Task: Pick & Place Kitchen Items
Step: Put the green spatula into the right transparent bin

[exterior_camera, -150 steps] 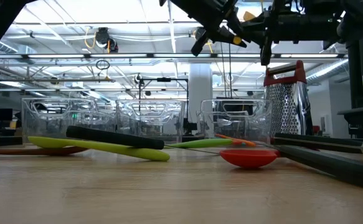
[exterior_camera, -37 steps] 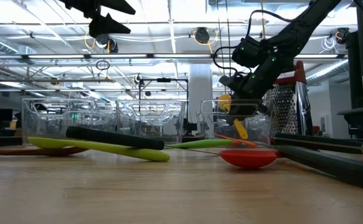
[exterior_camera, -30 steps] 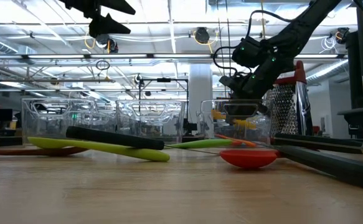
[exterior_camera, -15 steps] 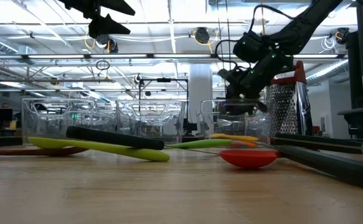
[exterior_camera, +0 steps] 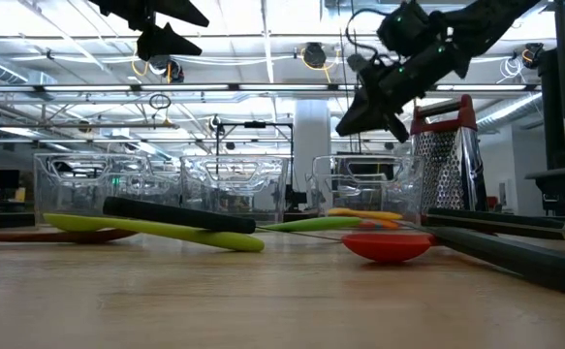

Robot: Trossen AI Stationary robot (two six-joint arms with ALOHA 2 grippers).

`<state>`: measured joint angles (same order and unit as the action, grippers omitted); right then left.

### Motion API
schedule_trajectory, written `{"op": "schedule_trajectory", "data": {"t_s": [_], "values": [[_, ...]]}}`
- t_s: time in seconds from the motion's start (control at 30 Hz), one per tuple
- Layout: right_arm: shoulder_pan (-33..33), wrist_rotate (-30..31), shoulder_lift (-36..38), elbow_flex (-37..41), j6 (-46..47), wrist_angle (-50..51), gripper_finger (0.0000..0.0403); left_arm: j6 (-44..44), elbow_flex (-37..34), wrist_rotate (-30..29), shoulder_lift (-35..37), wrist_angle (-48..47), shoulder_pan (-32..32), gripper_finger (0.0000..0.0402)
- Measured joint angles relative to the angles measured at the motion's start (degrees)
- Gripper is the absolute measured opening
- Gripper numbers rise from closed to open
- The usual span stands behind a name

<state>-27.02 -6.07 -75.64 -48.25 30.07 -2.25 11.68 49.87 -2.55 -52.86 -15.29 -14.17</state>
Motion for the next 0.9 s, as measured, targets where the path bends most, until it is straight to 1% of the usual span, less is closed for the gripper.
{"op": "schedule_trajectory", "data": {"t_s": [0.1, 0.17, 0.3, 0.5, 0.77, 0.9], "values": [[1.4, 0.0, 2.2, 0.0, -1.4, 0.0, 0.0014, 0.0, 0.0, 0.0, 0.0, 0.0, 0.0, 0.0313], [2.2, 0.0, 3.7, 0.0, -2.2, -0.1, 0.0004, 0.0, 0.0, 0.0, 0.0, 0.0, 0.0, 0.0313], [3.8, 0.0, 6.6, 0.0, -2.8, 0.0, 0.0006, 1.1, 0.0, 0.0, 0.0, 0.0, 0.0, 0.0322], [6.4, 0.0, 11.2, 0.0, -6.9, 0.4, 0.0002, 2.3, 0.0, 0.0, 0.0, 0.0, 0.1, 0.0332], [9.6, 0.0, 16.5, 0.0, -12.2, 1.8, 0.0001, 2.3, 0.0, -0.1, 0.0, 0.2, 1.2, 0.0317], [10.5, 0.0, 18.8, 0.0, -13.4, 4.3, 0.0001, 2.7, 0.0, -0.3, 0.0, 0.4, 1.9, 0.0309]]}}
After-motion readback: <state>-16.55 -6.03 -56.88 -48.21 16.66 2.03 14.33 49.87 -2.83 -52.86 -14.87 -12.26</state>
